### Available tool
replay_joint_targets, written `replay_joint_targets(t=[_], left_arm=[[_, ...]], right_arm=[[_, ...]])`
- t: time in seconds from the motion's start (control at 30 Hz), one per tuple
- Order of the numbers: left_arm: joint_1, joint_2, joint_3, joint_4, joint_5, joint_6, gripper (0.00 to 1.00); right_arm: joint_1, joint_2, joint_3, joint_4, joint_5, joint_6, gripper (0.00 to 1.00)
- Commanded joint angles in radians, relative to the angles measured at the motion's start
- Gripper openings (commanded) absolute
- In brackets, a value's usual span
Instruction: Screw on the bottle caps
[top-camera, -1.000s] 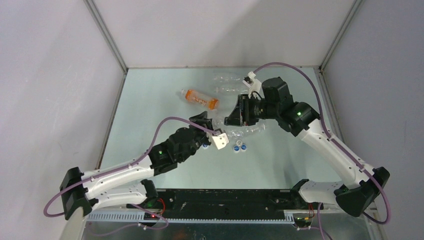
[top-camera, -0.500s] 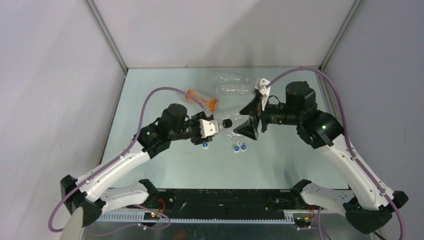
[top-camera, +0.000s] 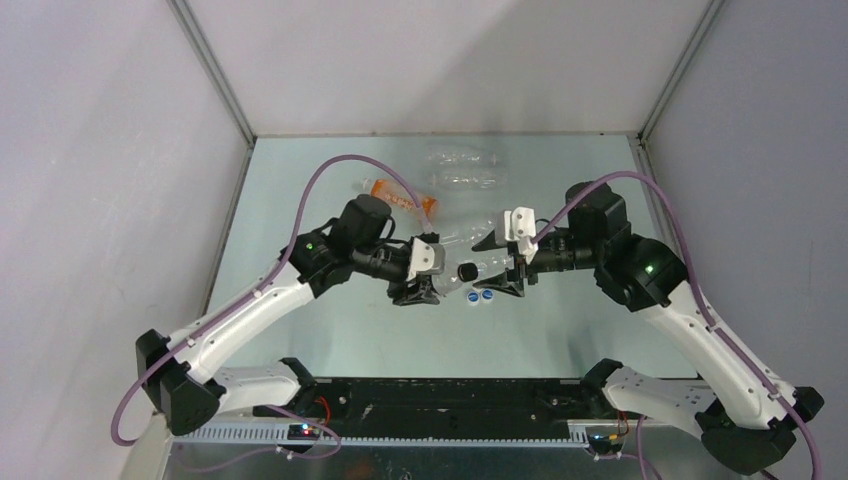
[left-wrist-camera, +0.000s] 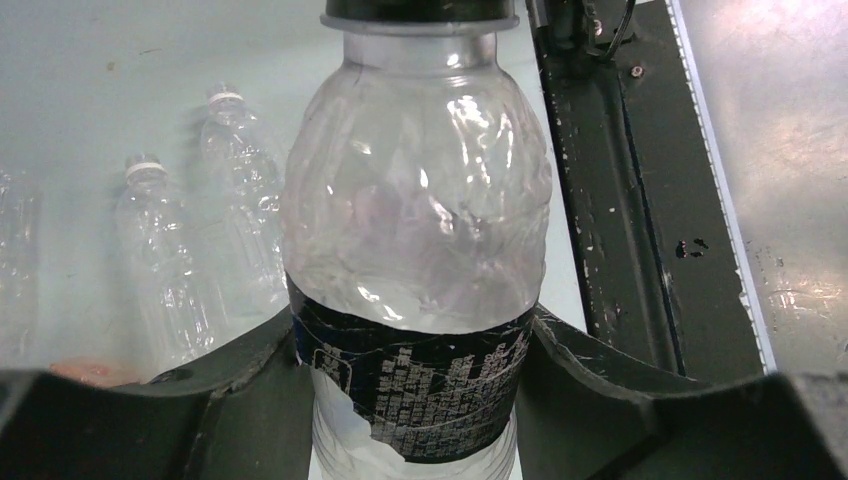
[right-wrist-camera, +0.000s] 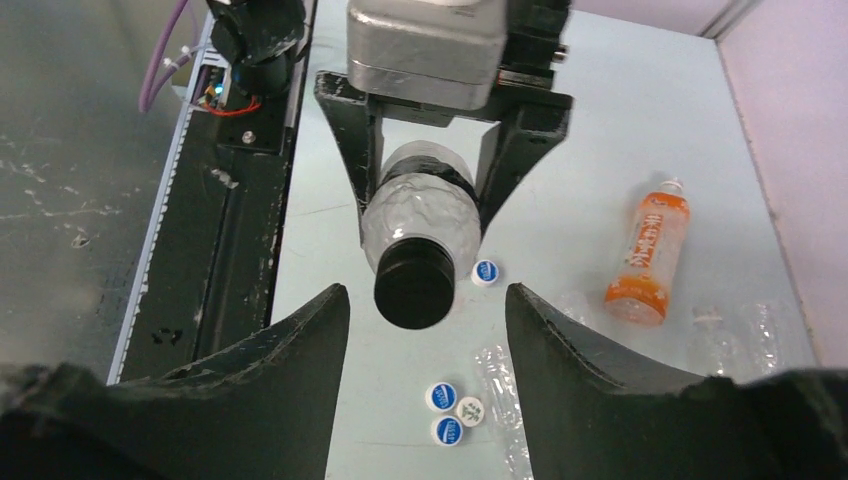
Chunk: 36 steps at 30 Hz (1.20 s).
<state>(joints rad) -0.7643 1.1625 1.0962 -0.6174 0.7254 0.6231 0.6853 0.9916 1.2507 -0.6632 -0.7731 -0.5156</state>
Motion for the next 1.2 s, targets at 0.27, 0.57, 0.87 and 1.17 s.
replay_joint_targets(t=[0.27, 0.57, 0.87, 1.17], left_arm=[[0.005, 0.040, 0.092, -0.010, 0.078, -0.006, 0.00], [0.001, 0.026, 0.084, 0.031, -0.017, -0.010, 0.00], [-0.159, -0.125, -0.126, 0.453, -0.650, -0.010, 0.00], [-0.306, -0.144, -0.281, 0.715, -1.009, 0.111, 0.00]], right_arm=[[0.047, 0.058, 0.003, -0.012, -0.025, -0.063, 0.50], [0.045, 0.081, 0.003, 0.068, 0.003, 0.125, 0.19], [0.030, 0.121, 0.003, 0.186, 0.240, 0.789, 0.00], [-0.023, 0.161, 0.003, 0.229, 0.256, 1.068, 0.02]])
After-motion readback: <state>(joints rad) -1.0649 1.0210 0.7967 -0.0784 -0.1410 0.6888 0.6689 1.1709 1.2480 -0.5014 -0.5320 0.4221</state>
